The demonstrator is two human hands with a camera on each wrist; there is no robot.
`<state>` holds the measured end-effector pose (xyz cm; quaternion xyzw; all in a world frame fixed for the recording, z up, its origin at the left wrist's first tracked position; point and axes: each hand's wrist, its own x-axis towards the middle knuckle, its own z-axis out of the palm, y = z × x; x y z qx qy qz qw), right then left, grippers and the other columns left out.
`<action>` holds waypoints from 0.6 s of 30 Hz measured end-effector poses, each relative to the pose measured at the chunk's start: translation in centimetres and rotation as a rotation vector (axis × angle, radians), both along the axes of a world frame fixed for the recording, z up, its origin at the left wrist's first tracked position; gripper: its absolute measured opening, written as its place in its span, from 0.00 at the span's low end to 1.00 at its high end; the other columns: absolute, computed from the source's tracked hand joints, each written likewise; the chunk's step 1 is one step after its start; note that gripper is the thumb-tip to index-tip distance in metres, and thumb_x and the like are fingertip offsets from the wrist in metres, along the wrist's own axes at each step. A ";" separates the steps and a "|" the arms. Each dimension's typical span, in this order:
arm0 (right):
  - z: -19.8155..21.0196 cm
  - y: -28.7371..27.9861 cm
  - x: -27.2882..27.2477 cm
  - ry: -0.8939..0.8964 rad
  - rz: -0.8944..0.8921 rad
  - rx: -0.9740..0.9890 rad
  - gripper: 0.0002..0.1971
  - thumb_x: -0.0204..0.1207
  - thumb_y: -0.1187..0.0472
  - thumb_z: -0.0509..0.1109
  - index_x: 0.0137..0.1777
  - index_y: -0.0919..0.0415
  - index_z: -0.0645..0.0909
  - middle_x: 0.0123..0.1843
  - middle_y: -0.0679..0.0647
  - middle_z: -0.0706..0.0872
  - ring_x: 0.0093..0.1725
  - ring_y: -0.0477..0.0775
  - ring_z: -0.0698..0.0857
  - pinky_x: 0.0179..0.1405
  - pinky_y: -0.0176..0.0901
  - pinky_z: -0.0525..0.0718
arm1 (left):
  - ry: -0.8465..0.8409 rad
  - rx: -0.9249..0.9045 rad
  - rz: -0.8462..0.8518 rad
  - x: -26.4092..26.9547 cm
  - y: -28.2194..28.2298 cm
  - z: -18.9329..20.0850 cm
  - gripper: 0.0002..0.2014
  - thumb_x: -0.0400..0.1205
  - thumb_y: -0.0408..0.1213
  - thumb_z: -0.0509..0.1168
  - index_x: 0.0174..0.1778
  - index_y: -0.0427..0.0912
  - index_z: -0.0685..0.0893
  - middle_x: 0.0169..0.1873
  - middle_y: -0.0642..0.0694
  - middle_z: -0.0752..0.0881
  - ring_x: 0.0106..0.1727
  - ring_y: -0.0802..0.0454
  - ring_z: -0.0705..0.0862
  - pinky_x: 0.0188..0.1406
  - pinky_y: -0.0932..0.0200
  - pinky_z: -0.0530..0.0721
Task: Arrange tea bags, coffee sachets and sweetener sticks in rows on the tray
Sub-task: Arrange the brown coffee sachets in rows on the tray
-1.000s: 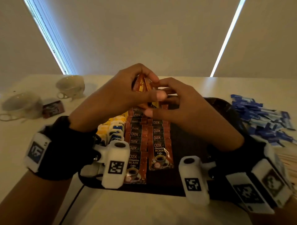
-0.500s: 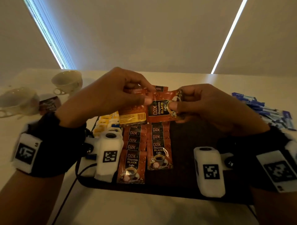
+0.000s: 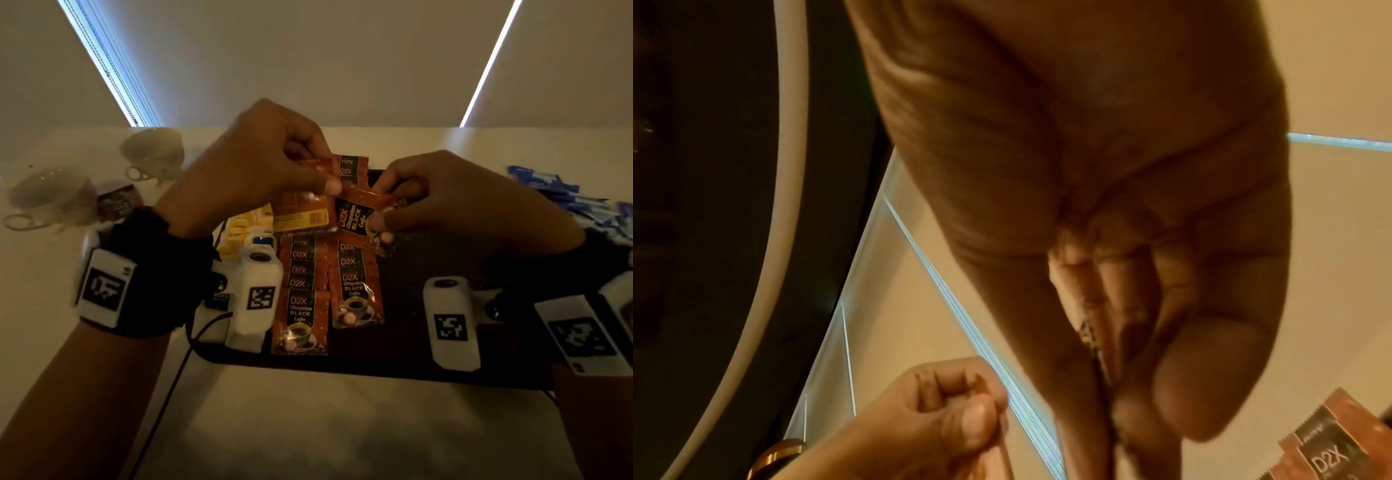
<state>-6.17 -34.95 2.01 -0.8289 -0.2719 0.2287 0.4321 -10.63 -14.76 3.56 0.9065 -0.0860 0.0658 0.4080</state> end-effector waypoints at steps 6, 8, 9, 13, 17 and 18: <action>-0.2 0.5 0.5 0.275 -0.060 0.156 0.18 0.70 0.71 0.71 0.57 0.55 0.73 0.42 0.59 0.90 0.37 0.53 0.91 0.30 0.36 0.86 | -0.391 0.146 0.070 0.0 0.6 0.2 0.11 0.68 0.48 0.77 0.35 0.49 0.82 0.36 0.53 0.85 0.41 0.57 0.79 0.40 0.65 0.76; -0.3 0.7 0.6 0.335 -0.082 0.256 0.10 0.73 0.69 0.69 0.52 0.59 0.78 0.45 0.59 0.89 0.42 0.53 0.91 0.35 0.39 0.88 | -0.519 0.251 0.005 0.0 -0.1 -0.2 0.12 0.69 0.46 0.76 0.36 0.46 0.81 0.37 0.50 0.82 0.42 0.52 0.77 0.39 0.62 0.74; -0.3 0.8 0.6 0.358 -0.098 0.317 0.06 0.75 0.66 0.67 0.51 0.61 0.80 0.47 0.59 0.89 0.44 0.52 0.91 0.38 0.39 0.89 | -0.557 0.281 -0.050 0.1 -0.6 -0.5 0.11 0.69 0.45 0.76 0.36 0.44 0.81 0.38 0.51 0.81 0.42 0.51 0.76 0.39 0.64 0.73; 0.0 0.7 0.5 0.431 -0.138 0.544 0.19 0.75 0.50 0.63 0.54 0.65 0.82 0.49 0.59 0.90 0.49 0.53 0.90 0.47 0.41 0.89 | -0.568 0.259 -0.217 0.2 -1.9 -1.7 0.09 0.71 0.40 0.75 0.35 0.41 0.82 0.39 0.54 0.77 0.45 0.55 0.72 0.43 0.71 0.69; -0.2 0.4 0.2 0.301 -0.191 0.605 0.12 0.65 0.59 0.70 0.47 0.64 0.84 0.41 0.54 0.91 0.42 0.49 0.90 0.41 0.36 0.89 | -0.531 0.263 -0.295 0.2 -1.9 -1.7 0.13 0.69 0.50 0.73 0.40 0.46 0.82 0.44 0.55 0.77 0.52 0.54 0.72 0.51 0.71 0.68; -0.3 0.3 0.2 0.274 -0.208 0.602 0.12 0.63 0.60 0.71 0.46 0.64 0.84 0.41 0.54 0.91 0.42 0.50 0.90 0.41 0.37 0.89 | -0.506 0.272 -0.291 0.2 -1.6 -1.5 0.17 0.67 0.55 0.73 0.44 0.49 0.82 0.48 0.57 0.77 0.55 0.54 0.71 0.54 0.73 0.67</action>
